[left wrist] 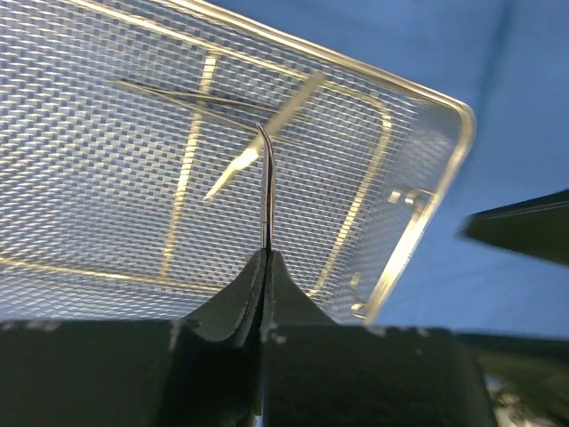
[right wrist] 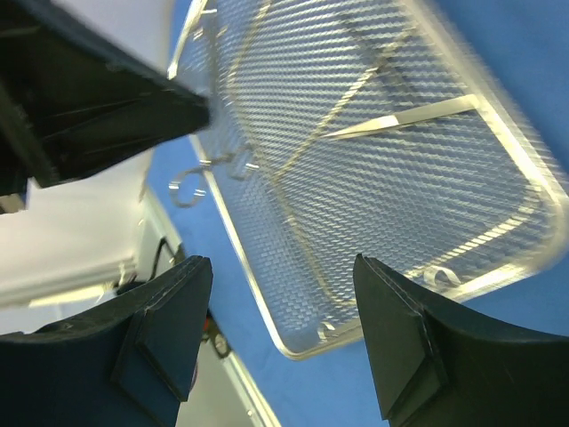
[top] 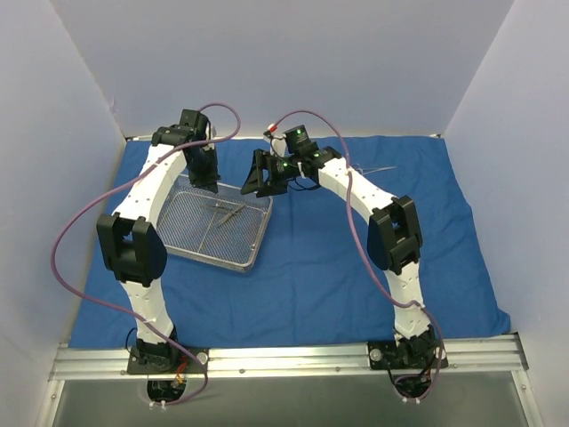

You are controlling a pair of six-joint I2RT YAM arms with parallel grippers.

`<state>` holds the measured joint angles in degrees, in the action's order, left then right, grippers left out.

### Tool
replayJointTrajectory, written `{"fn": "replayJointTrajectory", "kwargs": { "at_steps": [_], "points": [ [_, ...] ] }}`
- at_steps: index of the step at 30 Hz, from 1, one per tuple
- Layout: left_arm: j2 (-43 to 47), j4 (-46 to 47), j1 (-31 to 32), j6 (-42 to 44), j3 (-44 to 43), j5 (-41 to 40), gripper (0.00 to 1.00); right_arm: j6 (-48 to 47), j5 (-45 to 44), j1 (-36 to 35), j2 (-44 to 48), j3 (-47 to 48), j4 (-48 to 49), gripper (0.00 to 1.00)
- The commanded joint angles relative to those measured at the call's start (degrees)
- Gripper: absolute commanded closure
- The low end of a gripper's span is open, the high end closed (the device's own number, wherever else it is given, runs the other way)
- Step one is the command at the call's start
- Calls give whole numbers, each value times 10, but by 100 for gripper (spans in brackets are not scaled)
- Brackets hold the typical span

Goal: Open and lay out the surgical kit
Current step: Pick up the medical item from the container, then place the medical item in the surgical kit.

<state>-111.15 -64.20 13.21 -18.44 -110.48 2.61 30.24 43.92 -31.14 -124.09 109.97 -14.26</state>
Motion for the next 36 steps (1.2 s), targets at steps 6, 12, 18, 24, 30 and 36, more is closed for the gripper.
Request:
{"fn": "replayJointTrajectory", "kwargs": {
  "at_steps": [6, 12, 18, 24, 30, 36],
  "points": [
    [25, 1, 5, -30, -8, 62, 98, 3, 78, -20, 8, 12, 47, 35],
    [16, -8, 8, -74, -8, 56, 98, -43, -4, -44, 0, 47, -29, 34],
    [41, 88, -11, -109, 65, 209, 98, -72, -57, -63, -9, 65, -66, 35],
    [73, 169, -40, -57, 121, 361, 98, -77, 4, -20, 53, -31, -14, 37],
    [118, 271, -93, -57, 211, 504, 98, -40, 115, 29, 137, -171, 110, 37],
    [139, 393, -76, -120, 266, 598, 98, -47, 194, 30, 169, -194, 131, 35]
  ]
}}
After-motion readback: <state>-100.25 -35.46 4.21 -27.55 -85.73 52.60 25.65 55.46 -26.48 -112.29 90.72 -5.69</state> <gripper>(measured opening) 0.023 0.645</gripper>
